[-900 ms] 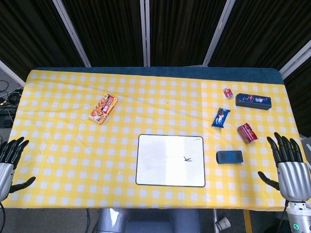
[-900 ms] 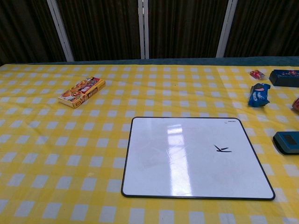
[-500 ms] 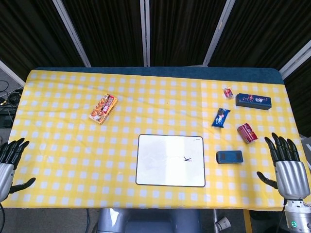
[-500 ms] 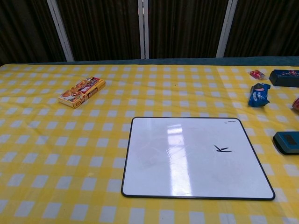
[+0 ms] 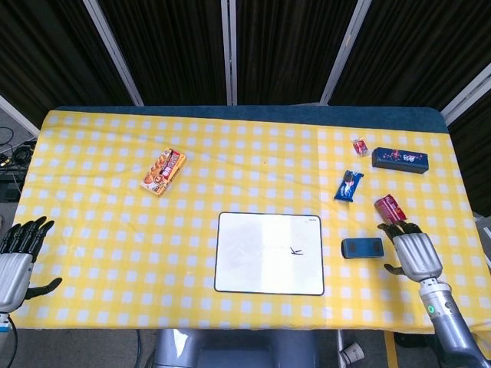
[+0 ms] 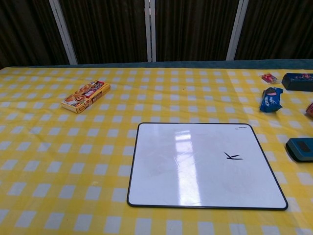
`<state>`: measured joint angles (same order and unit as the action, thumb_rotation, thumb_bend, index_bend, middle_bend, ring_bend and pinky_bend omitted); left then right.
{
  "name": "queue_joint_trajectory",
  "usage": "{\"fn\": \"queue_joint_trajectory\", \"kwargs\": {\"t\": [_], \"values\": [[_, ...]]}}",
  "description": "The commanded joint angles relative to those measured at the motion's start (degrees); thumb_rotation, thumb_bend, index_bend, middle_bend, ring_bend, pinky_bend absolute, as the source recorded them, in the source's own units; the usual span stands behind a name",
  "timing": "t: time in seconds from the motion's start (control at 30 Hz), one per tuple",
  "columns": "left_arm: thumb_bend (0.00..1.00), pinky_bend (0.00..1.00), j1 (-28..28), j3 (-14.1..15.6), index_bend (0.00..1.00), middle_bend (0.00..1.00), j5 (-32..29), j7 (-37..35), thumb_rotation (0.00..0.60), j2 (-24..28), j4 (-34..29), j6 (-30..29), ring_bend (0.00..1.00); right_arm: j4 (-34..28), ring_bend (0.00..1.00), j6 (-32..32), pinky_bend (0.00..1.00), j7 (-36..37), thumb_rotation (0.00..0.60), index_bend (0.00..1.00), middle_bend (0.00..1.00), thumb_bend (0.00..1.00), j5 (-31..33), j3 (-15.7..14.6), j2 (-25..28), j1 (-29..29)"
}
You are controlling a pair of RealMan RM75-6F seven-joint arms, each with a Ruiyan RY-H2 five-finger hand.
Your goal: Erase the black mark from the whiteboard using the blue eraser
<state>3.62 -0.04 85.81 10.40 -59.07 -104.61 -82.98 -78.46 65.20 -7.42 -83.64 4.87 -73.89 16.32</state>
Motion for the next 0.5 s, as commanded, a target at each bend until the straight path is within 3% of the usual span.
{"fn": "queue_joint_trajectory", "kwargs": {"t": [0.03,0.5], "values": [[0.00,0.00,0.15,-0.08,0.00,0.00,-0.39,0.86,0.600,-0.39,-0.05,0.27,0.00,2.50,0.21,-1.57,0.29,-0.07,0.600,0.30,0.34,0.00,-0.15,-0.35,-2.04,1.81],[0.00,0.00,0.43,0.04,0.00,0.00,-1.14,2.23,0.600,-1.09,0.13,0.77,0.00,8.01,0.24,-3.10,0.33,0.35,0.600,0.32,0.36,0.00,-1.56,-2.28,-5.19,4.12]]}}
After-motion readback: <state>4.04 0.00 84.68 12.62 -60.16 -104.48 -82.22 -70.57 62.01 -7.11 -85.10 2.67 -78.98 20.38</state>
